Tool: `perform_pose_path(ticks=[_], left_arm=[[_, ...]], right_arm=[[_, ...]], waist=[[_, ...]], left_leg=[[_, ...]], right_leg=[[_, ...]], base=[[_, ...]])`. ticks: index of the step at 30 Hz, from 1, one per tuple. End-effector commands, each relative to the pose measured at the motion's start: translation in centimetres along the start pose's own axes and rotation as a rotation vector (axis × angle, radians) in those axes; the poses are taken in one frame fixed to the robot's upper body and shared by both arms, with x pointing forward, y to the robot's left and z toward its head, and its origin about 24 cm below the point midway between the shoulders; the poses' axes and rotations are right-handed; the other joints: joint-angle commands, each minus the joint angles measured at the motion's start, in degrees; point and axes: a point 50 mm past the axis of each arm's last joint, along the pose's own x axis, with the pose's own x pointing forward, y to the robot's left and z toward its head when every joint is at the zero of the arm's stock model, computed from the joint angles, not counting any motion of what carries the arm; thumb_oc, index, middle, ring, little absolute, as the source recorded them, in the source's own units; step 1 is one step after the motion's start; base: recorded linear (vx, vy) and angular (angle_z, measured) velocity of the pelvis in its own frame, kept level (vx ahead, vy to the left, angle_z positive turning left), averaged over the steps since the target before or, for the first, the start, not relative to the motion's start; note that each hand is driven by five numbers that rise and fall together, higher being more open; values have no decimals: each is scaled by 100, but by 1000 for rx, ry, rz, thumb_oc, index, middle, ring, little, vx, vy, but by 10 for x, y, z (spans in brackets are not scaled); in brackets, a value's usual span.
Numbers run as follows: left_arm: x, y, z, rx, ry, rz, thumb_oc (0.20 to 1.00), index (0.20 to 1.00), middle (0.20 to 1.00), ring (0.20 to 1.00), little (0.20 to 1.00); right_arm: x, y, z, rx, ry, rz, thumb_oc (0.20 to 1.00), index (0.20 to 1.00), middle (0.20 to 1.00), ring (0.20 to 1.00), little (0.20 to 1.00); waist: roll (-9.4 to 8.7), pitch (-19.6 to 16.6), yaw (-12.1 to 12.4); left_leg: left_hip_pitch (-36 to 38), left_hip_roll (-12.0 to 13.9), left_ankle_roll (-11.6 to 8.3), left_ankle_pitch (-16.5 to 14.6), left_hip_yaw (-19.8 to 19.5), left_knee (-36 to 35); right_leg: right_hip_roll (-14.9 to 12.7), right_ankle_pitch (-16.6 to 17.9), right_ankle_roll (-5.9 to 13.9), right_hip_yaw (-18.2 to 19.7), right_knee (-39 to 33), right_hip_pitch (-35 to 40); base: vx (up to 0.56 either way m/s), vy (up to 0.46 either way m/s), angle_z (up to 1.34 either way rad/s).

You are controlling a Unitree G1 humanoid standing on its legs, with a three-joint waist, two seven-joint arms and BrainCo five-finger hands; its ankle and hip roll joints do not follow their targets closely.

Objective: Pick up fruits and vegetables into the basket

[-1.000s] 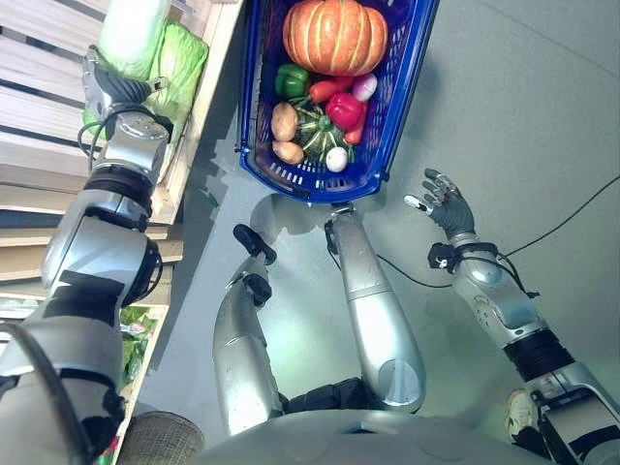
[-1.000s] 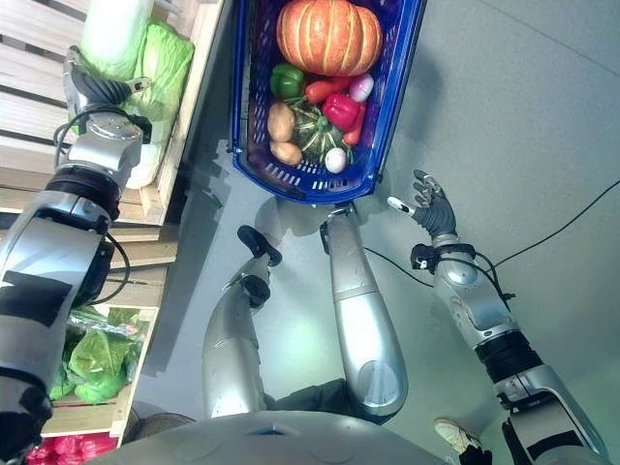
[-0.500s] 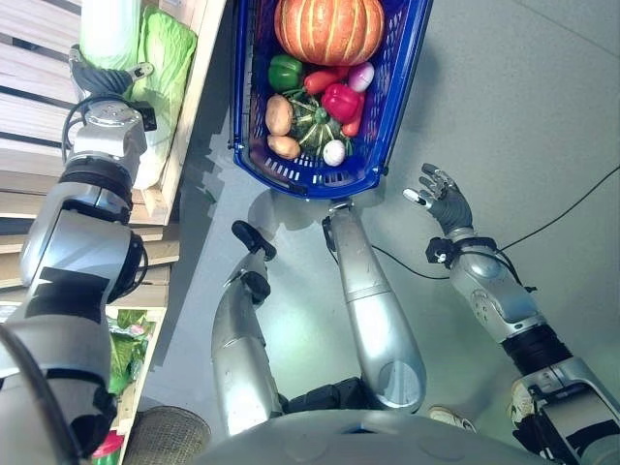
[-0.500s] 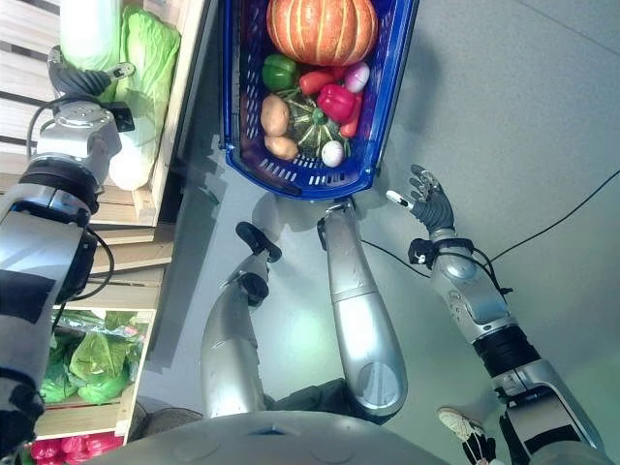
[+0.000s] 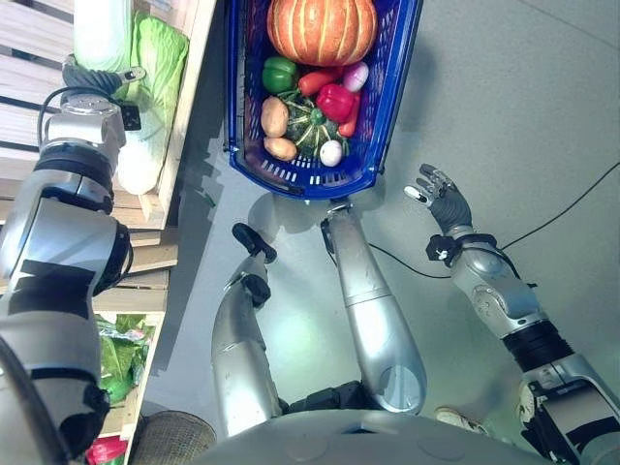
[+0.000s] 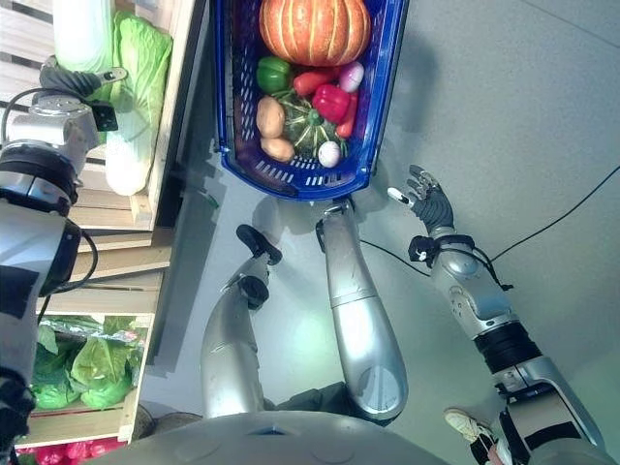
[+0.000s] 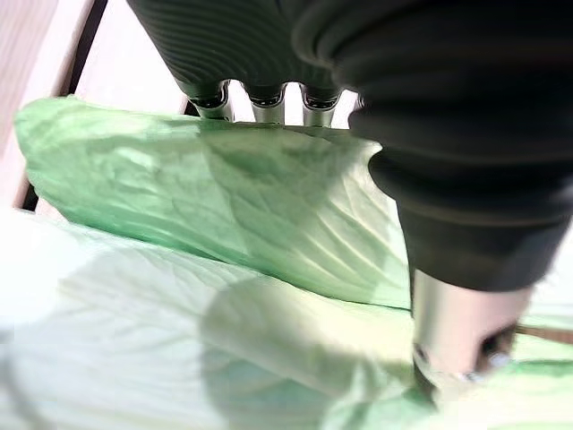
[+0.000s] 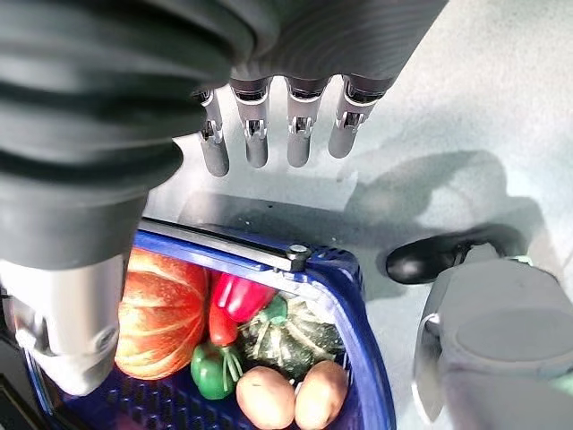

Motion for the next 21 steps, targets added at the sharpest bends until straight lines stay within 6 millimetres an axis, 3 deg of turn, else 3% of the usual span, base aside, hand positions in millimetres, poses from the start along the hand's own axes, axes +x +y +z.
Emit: perform_pose_path(ticks=[1, 10, 21], left_arm=[[-17, -60, -84, 164, 318, -230, 200, 200, 200, 200, 200], [-18, -60, -92, 232, 311, -179, 200, 200, 200, 200, 200], [-18, -57, -110, -6, 313, -116, 200, 200, 200, 200, 200]], right_arm=[[2, 4, 7, 32, -30, 28, 1000, 1000, 1000, 1000, 1000], [0, 4, 7, 39, -43, 25, 1000, 1000, 1000, 1000, 1000], [-11, 6, 18, -13, -156, 52, 1000, 1000, 1000, 1000, 1000]], waist=[[-174, 150, -394], [-202, 150, -374], [-149, 150, -255]], left_leg=[[-448, 25, 162, -683, 17, 1056], [-354, 42, 135, -658, 20, 992], [230, -35, 138, -605, -10, 755]], right_leg=[[185, 120, 215, 6, -355, 68], [187, 102, 193, -19, -362, 148], [86, -41, 165, -122, -403, 719]], base=[[0, 0, 0], [0, 0, 0], [-1, 12, 0]])
